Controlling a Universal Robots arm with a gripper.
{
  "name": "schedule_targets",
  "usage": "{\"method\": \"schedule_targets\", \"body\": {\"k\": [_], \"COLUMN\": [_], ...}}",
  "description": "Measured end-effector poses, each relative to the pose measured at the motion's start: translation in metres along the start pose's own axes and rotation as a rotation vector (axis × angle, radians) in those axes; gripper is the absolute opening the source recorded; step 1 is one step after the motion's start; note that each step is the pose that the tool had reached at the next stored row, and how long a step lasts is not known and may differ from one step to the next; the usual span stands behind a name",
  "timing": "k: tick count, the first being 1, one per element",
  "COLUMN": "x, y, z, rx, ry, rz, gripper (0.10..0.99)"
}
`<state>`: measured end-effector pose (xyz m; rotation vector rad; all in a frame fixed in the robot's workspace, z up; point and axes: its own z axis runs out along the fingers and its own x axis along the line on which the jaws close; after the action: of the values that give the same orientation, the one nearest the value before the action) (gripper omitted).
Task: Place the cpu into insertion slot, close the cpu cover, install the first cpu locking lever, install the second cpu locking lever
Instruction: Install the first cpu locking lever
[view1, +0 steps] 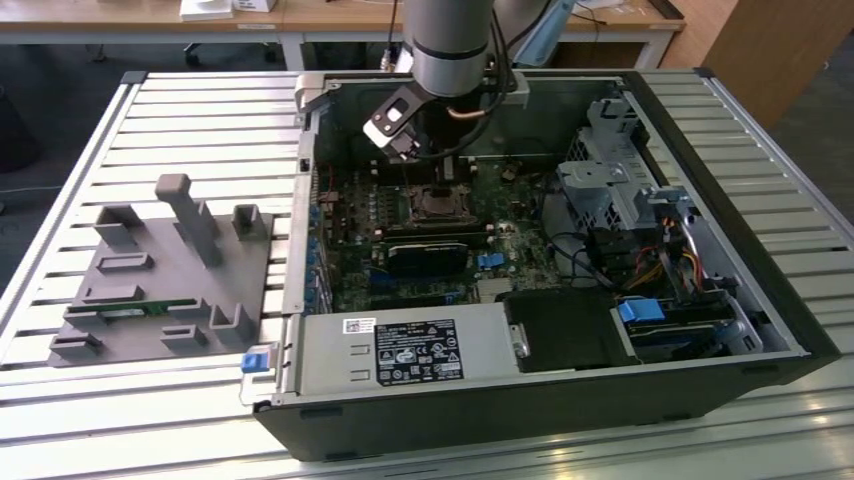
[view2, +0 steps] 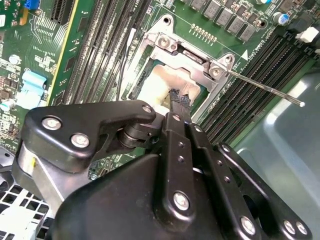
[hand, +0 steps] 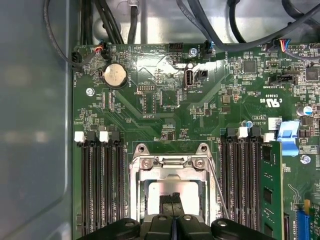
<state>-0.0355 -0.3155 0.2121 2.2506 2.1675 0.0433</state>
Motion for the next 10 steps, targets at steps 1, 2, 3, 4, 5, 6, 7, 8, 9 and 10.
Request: {"method": "schedule_targets", "body": {"k": [1, 2, 3, 4, 5, 6, 7, 8, 9, 10], "x": [0.0, 0.0, 0.0, 0.0, 0.0, 0.0001, 0.0, 0.0, 0.0, 0.0], "y": [0.0, 0.0, 0.0, 0.0001, 0.0001, 0.0001, 0.0001, 0.0001, 0.0001, 0.0001], "z": [-0.0004, -0.0008, -0.0013, -0.0018, -0.0021, -0.0023, -0.0026, -0.0029, -0.003, -0.0032], "rx": [0.0, 0.0, 0.0, 0.0, 0.0, 0.0, 0.0, 0.0, 0.0, 0.0], "ry": [0.0, -0.0001, 0.0, 0.0, 0.0001, 0.0002, 0.0, 0.0, 0.0001, 0.0001], "rz": [0.0, 0.0, 0.0, 0.0, 0.0, 0.0, 0.0, 0.0, 0.0, 0.0], "gripper": [0.106, 0.106, 0.106, 0.106, 0.106, 0.106, 0.106, 0.106, 0.106, 0.106]}}
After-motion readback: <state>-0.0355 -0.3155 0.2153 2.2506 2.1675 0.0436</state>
